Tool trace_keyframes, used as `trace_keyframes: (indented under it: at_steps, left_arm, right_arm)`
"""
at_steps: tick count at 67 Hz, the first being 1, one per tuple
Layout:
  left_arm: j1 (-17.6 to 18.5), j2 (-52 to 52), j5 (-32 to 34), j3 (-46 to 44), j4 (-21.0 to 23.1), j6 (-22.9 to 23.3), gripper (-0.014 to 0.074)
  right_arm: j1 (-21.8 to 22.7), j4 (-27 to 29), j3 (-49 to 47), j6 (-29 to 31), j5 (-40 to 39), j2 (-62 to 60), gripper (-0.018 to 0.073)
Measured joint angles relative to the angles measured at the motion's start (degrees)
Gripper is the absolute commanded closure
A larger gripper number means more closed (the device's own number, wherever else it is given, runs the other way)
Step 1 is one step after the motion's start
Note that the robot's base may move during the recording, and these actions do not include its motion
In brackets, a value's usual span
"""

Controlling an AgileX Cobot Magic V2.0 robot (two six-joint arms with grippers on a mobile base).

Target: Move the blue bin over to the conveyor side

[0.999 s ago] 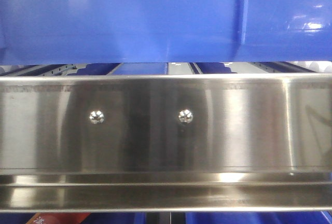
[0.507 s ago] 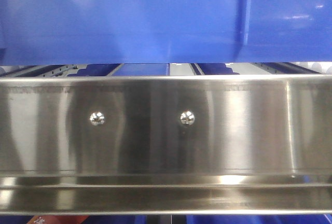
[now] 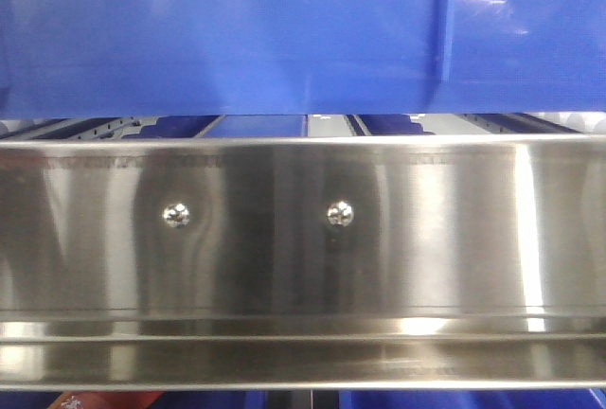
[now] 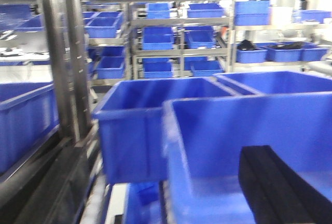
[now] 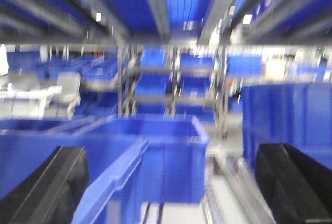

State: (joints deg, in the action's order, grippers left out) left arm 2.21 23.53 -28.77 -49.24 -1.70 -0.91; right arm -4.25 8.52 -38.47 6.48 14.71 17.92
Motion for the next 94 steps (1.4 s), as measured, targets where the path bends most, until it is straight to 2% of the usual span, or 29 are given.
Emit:
trace_keyframes:
  at_steps: [7,20,32,41,56,67,77,91,94]
  left_arm:
    - [1.5,3.2,-3.5,-4.3,0.0,0.0,0.0099]
    - [4.3,12.9,-13.5,-15.2,0.1,0.0,0.0099]
    - [4.4,23.7,-23.2,-26.2,0.1,2.0,0.0099]
    - [4.4,31.5,-29.5,-33.7,0.1,3.3,0.0099]
    - [4.4,44.3,-37.1,-45.6,-0.7,3.9,0.0099]
    - [4.4,51.0,-40.7,-52.6,-2.9,4.0,0.0099]
    - [4.4,54.3,-41.2,-54.3,-6.0,4.0,0.0099]
    - [4.4,56.0,-41.6,-54.4,-6.4,4.0,0.0099]
    - [3.7,56.4,-41.6,-54.4,-5.4,4.0,0.0099]
  right_arm:
    - [-0.3,0.7,-4.3,0.0,4.3,3.3,0.0009]
    - [-4.4,0.9,-16.9,0.0,14.0,12.7,0.0009]
    - [-7.8,1.1,-30.4,0.0,28.9,25.7,0.0009]
    - [-8.1,1.1,-41.3,0.0,40.8,35.2,0.0009]
    - [-8.1,1.1,-56.5,-2.8,53.9,47.9,0.0009]
    - [-8.1,0.0,-63.0,-4.4,55.2,53.8,0.0009]
    - [-8.1,-3.2,-63.7,-6.5,55.9,55.6,0.0009]
    - [-8.6,-4.2,-63.8,-7.1,55.9,58.4,0.0009]
    - [-8.7,-4.2,-63.8,-7.3,55.9,59.3,0.0009]
